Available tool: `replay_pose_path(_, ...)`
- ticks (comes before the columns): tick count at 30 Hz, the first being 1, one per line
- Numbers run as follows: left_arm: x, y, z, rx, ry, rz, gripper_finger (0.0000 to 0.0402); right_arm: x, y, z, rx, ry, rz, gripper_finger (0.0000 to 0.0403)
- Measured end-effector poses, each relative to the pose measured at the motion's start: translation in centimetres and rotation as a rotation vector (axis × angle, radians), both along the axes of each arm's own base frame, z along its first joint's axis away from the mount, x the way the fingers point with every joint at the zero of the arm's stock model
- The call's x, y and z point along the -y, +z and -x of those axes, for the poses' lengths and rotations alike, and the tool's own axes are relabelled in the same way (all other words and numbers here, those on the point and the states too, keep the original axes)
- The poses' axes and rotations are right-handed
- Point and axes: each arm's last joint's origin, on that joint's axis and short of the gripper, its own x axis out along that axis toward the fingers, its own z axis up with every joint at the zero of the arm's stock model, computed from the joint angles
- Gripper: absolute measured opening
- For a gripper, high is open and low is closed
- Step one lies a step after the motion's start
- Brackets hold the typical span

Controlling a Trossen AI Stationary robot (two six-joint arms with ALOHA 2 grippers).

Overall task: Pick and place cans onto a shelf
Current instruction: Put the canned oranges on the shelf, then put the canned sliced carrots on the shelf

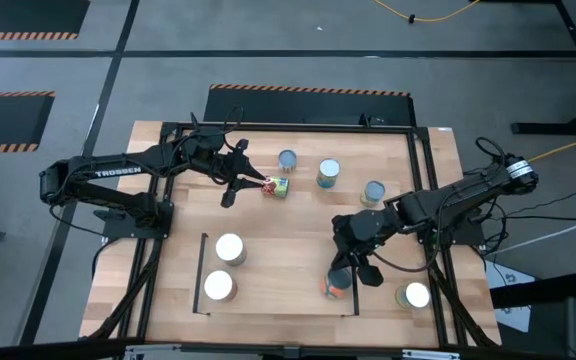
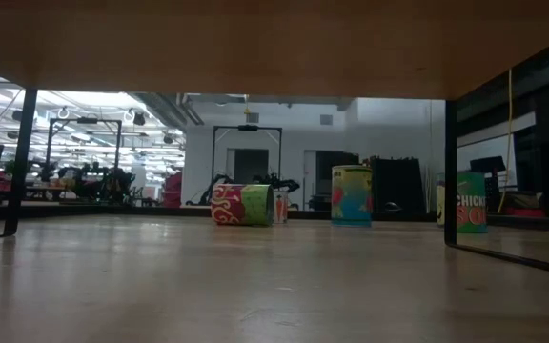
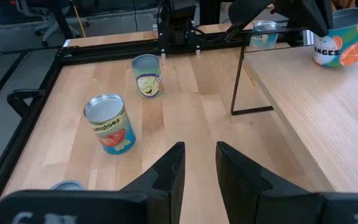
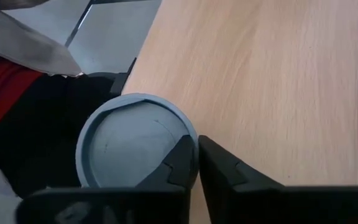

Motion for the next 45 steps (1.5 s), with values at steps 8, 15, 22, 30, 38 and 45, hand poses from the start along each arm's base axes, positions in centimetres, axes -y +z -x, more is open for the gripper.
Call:
replay_pose_path(8, 0.0, 0.0, 0.0, 0.000, 0.000, 0.000, 0.0083, 0.0, 0.0, 0.0, 0.004, 0.000, -0.002, 0.0089)
replay_pose_path(15, 0.0, 0.0, 0.0, 0.000, 0.000, 0.000, 0.0083, -0.1, 0.2, -0.2, 0.027, 0.000, -0.010, 0.0092)
replay_pose_path(22, 0.0, 0.0, 0.0, 0.000, 0.000, 0.000, 0.0083, -0.1, 0.5, -0.4, 0.067, 0.000, -0.024, 0.0093)
replay_pose_path(30, 0.0, 0.0, 0.0, 0.000, 0.000, 0.000, 0.0083, 1.0, 0.8, -1.1, 0.114, -0.042, -0.035, 0.0093)
replay_pose_path(38, 0.0, 0.0, 0.0, 0.000, 0.000, 0.000, 0.0083, 5.1, 1.2, -2.2, 0.159, -0.160, 0.000, 0.0093)
replay_pose_path(45, 0.0, 0.0, 0.0, 0.000, 0.000, 0.000, 0.0083, 10.2, 3.5, -3.1, 0.227, -0.332, 0.004, 0.0093)
